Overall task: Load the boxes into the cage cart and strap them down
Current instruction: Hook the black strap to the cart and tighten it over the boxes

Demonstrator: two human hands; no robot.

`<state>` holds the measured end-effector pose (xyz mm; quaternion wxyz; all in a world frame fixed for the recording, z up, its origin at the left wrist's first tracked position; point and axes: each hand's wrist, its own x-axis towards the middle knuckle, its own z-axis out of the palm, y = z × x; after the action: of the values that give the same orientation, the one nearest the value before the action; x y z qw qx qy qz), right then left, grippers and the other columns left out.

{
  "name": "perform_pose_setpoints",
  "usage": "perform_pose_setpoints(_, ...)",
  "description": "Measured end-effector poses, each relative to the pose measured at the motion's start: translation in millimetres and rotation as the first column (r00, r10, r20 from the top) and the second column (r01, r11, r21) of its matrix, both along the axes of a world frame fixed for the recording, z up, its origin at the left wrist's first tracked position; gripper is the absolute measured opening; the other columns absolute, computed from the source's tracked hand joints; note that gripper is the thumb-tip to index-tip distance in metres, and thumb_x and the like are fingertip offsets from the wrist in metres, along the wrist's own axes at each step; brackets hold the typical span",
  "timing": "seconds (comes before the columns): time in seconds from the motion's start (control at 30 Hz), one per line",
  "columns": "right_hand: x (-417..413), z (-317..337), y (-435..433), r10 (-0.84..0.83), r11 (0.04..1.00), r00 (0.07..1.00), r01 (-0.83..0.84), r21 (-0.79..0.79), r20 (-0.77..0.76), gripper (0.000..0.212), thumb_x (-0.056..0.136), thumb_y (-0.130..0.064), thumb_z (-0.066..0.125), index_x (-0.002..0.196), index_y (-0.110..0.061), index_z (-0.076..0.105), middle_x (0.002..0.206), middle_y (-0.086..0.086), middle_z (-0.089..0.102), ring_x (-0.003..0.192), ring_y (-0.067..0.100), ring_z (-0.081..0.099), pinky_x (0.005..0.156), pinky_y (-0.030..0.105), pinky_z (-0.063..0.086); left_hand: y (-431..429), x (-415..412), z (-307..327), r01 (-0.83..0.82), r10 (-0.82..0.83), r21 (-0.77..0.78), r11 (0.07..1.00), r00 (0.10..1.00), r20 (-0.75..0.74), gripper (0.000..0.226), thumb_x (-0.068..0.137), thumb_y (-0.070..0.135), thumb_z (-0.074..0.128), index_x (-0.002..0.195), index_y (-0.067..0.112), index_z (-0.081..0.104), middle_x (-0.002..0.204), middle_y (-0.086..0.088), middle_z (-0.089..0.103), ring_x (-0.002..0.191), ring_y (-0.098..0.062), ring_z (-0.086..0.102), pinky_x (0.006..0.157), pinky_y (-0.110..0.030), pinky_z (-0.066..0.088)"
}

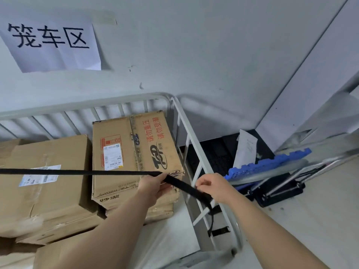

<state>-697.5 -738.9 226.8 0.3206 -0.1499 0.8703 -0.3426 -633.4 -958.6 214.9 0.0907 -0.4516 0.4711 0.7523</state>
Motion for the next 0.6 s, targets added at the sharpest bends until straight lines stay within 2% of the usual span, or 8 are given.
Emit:
perform_pose_setpoints(0.07, -7.9, -11.7, 7.7, -0.055, 0.998, 0.999, 0.055, -0.028, 0.002, 0.016, 0.087, -0.013, 0.06, 0.086, -0.026, 0.07, 0.088, -0.008, 0.069, 0.085, 0.008, 0.064, 0.075, 0.018, 0.049, 6.6, -12.6, -8.6, -0.005, 0.005, -0.004, 1.0, 1.0, 0.01, 0.009, 0.09, 0.006, 0.063, 0.088, -0.003, 0.064, 0.095, -0.021, 0.072, 0.084, -0.031, 0.071, 0.078, -0.044, 0.058)
perform_pose_setpoints(0.17, -20.6, -25.5, 28.8, -0.191, 0.979, 0.982, 0.19, -0.075, -0.003, 0.016, 0.091, -0.017, 0.06, 0.098, -0.027, 0.07, 0.096, -0.018, 0.066, 0.093, -0.003, 0.06, 0.075, 0.01, 0.044, 24.5, -31.5, -21.3, 0.019, -0.018, -0.018, 1.0, 0.999, 0.04, 0.015, 0.093, 0.009, 0.059, 0.096, -0.005, 0.062, 0.097, -0.023, 0.071, 0.084, -0.032, 0.071, 0.079, -0.048, 0.058)
perform_pose_setpoints(0.27, -32.9, -37.8, 49.2, -0.257, 0.964, 0.966, 0.257, -0.064, 0.011, 0.019, 0.094, -0.017, 0.055, 0.105, -0.025, 0.068, 0.101, -0.016, 0.065, 0.097, 0.005, 0.061, 0.086, 0.021, 0.049, 53.6, -49.2, -31.0, 0.085, -0.082, -0.032, 0.996, 0.992, 0.101, 0.018, 0.098, 0.014, 0.051, 0.099, -0.002, 0.059, 0.098, -0.024, 0.068, 0.083, -0.034, 0.071, 0.078, -0.048, 0.058)
perform_pose_setpoints(0.33, -38.4, -44.4, 57.2, -0.307, 0.948, 0.95, 0.311, -0.065, 0.053, 0.024, 0.095, -0.009, 0.049, 0.101, -0.023, 0.068, 0.101, -0.009, 0.068, 0.095, 0.015, 0.064, 0.091, 0.034, 0.053, 70.0, -59.6, -36.5, 0.169, -0.163, -0.041, 0.985, 0.979, 0.126, 0.024, 0.102, 0.014, 0.042, 0.101, -0.004, 0.058, 0.096, -0.024, 0.066, 0.079, -0.034, 0.067, 0.07, -0.042, 0.058)
perform_pose_setpoints(0.4, -44.1, -51.3, 62.2, -0.352, 0.931, 0.931, 0.359, -0.069, 0.098, 0.025, 0.096, -0.01, 0.047, 0.107, -0.022, 0.066, 0.104, -0.006, 0.068, 0.097, 0.018, 0.065, 0.089, 0.033, 0.054, 80.2, -69.8, -42.6, 0.223, -0.22, -0.007, 0.975, 0.967, 0.131, 0.029, 0.103, 0.014, 0.034, 0.102, -0.006, 0.055, 0.092, -0.024, 0.061, 0.07, -0.029, 0.057, 0.059, -0.037, 0.048)
perform_pose_setpoints(0.47, -49.5, -60.0, 64.4, -0.334, 0.94, 0.936, 0.34, -0.037, 0.108, 0.027, 0.097, -0.016, 0.046, 0.116, -0.021, 0.065, 0.106, -0.007, 0.067, 0.1, 0.02, 0.064, 0.078, 0.023, 0.052, 87.1, -77.8, -47.3, 0.243, -0.246, 0.041, 0.969, 0.959, 0.141, 0.029, 0.103, 0.014, 0.031, 0.102, -0.005, 0.053, 0.088, -0.023, 0.061, 0.066, -0.025, 0.052, 0.057, -0.036, 0.042)
perform_pose_setpoints(0.5, -52.1, -64.5, 64.1, -0.313, 0.948, 0.943, 0.316, -0.019, 0.111, 0.029, 0.097, -0.018, 0.045, 0.12, -0.02, 0.063, 0.107, -0.006, 0.067, 0.102, 0.021, 0.064, 0.077, 0.021, 0.05, 90.4, -81.5, -50.9, 0.262, -0.267, 0.05, 0.964, 0.953, 0.145, 0.033, 0.104, 0.015, 0.03, 0.102, -0.006, 0.055, 0.089, -0.023, 0.065, 0.067, -0.027, 0.055, 0.059, -0.036, 0.045)
perform_pose_setpoints(0.6, -60.8, -75.3, 59.2, -0.226, 0.974, 0.968, 0.224, 0.025, 0.113, 0.03, 0.098, -0.018, 0.046, 0.124, -0.016, 0.062, 0.111, -0.002, 0.067, 0.101, 0.02, 0.063, 0.089, 0.03, 0.05, 102.9, -90.1, -60.9, 0.317, -0.325, 0.077, 0.945, 0.937, 0.13, 0.043, 0.105, 0.019, 0.024, 0.105, -0.006, 0.059, 0.1, -0.022, 0.069, 0.077, -0.028, 0.066, 0.07, -0.038, 0.051)
